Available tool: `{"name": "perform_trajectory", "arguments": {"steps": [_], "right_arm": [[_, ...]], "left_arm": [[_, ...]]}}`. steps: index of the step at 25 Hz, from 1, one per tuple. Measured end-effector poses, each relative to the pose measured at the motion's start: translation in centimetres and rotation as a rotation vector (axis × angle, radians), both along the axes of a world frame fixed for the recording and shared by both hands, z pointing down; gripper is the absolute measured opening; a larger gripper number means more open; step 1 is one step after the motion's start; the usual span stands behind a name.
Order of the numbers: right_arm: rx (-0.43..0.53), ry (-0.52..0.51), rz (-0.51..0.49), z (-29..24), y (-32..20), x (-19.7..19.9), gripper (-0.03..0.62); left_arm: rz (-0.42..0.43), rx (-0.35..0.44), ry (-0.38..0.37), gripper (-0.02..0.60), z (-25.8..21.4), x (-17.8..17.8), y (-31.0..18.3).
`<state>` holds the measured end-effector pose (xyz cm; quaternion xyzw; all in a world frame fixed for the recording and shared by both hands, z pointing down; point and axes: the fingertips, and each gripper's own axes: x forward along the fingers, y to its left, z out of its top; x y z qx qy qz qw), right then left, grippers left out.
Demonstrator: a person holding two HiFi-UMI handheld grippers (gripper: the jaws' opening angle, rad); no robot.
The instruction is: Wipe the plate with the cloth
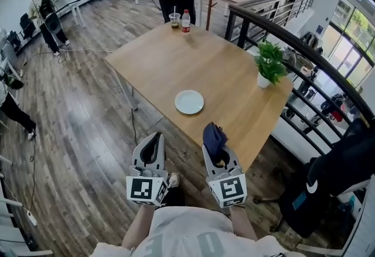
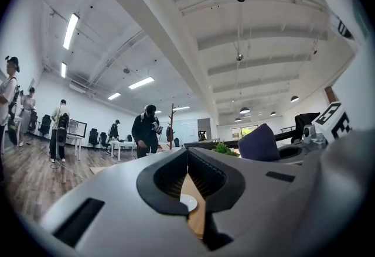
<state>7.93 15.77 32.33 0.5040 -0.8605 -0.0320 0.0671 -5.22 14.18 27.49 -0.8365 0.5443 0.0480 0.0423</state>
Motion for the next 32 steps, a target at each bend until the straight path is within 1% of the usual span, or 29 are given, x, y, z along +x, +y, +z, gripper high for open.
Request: {"name": "perform_trajectory", "arguments": {"steps": [4,10,14,17,20,22,24,27,32], "right_arm": [[-0.003,0.022,-0.019,-1.0,-4.1,-2.3,0.057],[0.01,0.021,-0.013,-2.7,-10.2,-5.0,0.057],[0.018,0.029,-0.018,-3.0,-13.9,-6.7,0.057],[0.02,0.024,-0.011,-3.0,-16.6,-8.1,0.057],[0.01,0.025,0.005,-2.6,-18.8,-8.8,0.057],[0.003,0.021,0.018,-2.4,-19.3,-9.0,0.057],[0.008,0.019,0.036,-2.6,-19.8,-9.0,0.057],[0.011,0.018,0.051,-3.0,-20.7,-8.2,0.057],[-0.008,-0.015,0.073,-2.3,-24.6,-6.4,0.057]], "left_arm": [[0.001,-0.025,0.023,0.009,-0.2,-2.3,-4.4],[-0.013,-0.028,0.05,0.009,-0.9,-6.3,-9.9],[-0.025,-0.044,0.05,0.009,-0.3,-8.4,-13.1],[-0.006,-0.055,0.043,0.009,0.0,-9.5,-15.9],[0.03,-0.052,0.047,0.009,-0.3,-9.8,-18.7],[0.028,-0.017,0.042,0.009,-0.9,-10.0,-19.5],[0.03,-0.005,0.038,0.009,-1.4,-10.0,-20.4],[0.057,-0.028,0.056,0.009,-1.4,-9.1,-21.8],[0.095,-0.061,0.041,0.009,-0.9,-6.8,-24.9]]}}
